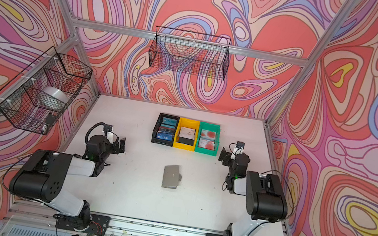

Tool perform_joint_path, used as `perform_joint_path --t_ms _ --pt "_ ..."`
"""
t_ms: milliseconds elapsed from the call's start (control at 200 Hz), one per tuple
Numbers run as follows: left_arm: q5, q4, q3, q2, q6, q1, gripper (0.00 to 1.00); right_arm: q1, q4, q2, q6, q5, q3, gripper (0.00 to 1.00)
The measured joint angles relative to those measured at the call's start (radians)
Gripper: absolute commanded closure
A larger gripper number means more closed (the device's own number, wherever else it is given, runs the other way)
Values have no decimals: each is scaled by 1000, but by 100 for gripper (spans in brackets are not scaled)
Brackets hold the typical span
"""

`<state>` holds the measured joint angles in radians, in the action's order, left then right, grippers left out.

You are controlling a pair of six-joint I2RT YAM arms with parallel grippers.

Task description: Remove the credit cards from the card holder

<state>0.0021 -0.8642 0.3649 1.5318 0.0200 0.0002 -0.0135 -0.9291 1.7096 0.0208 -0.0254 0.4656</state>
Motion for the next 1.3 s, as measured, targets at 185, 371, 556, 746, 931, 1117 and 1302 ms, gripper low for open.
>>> perform_joint_path --t_ms 185,371,556,746,931,1117,1302 --pt "0 0 0 0 0 0 0 0 0 0 0 0 0 2" --pt "0 0 0 0 0 0 2 0 2 -2 -6 18 0 20" --pt "23 200 51 -140 0 0 8 6 243 -187 -13 23 55 35" --pt "109 412 198 -336 100 -8 35 36 634 -423 42 91 294 48" --pt "219 628 254 -377 222 -124 67 180 898 -495 154 171 352 70" --pt "302 717 160 -394 360 -275 98 419 981 -423 276 182 263 70" --pt "311 743 12 -441 470 -374 100 520 962 -266 362 152 205 76"
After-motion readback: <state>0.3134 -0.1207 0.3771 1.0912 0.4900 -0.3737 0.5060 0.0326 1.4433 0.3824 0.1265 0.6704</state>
